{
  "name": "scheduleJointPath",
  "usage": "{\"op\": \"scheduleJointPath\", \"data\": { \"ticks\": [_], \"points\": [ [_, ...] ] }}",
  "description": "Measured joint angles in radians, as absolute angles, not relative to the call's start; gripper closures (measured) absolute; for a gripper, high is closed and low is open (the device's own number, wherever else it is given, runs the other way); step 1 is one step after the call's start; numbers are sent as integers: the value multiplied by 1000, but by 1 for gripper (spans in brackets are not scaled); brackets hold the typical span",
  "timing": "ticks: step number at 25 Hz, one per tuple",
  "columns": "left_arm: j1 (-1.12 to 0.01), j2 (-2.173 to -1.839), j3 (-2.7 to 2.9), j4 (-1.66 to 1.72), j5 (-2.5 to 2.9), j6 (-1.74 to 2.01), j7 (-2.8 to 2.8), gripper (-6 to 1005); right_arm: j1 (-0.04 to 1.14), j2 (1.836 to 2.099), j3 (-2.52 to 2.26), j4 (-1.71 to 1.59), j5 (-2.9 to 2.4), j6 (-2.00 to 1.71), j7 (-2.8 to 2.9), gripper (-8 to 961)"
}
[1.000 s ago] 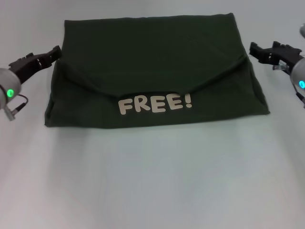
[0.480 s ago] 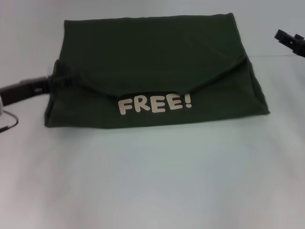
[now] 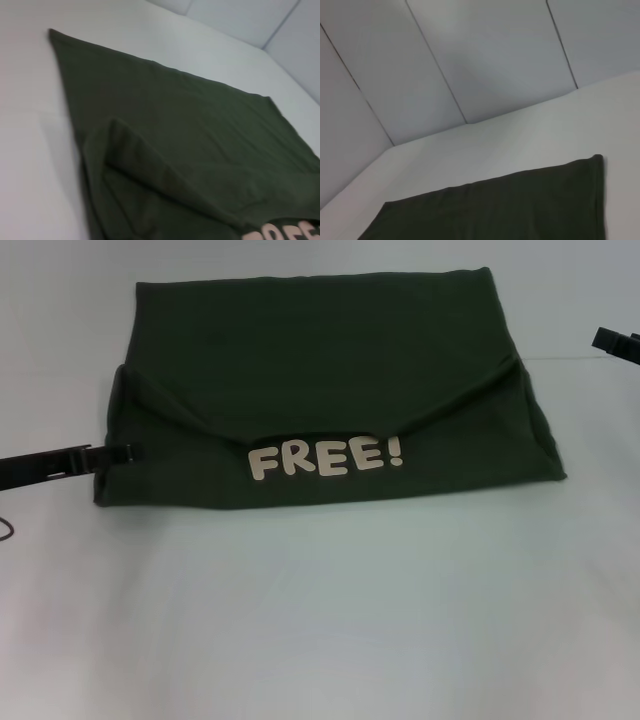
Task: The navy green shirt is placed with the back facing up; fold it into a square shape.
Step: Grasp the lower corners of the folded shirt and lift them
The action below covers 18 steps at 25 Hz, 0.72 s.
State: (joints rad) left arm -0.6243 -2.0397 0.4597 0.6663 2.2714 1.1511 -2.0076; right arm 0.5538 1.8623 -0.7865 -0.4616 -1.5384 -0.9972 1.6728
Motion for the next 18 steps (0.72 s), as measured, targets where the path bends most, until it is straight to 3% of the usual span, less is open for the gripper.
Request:
{"op": "scheduleJointPath", "data": {
  "ticks": [18],
  "points": [
    [-652, -2042, 539, 573, 2306, 967, -1989, 105, 571, 1883, -789, -463, -1541, -954, 1665, 240]
  ]
}}
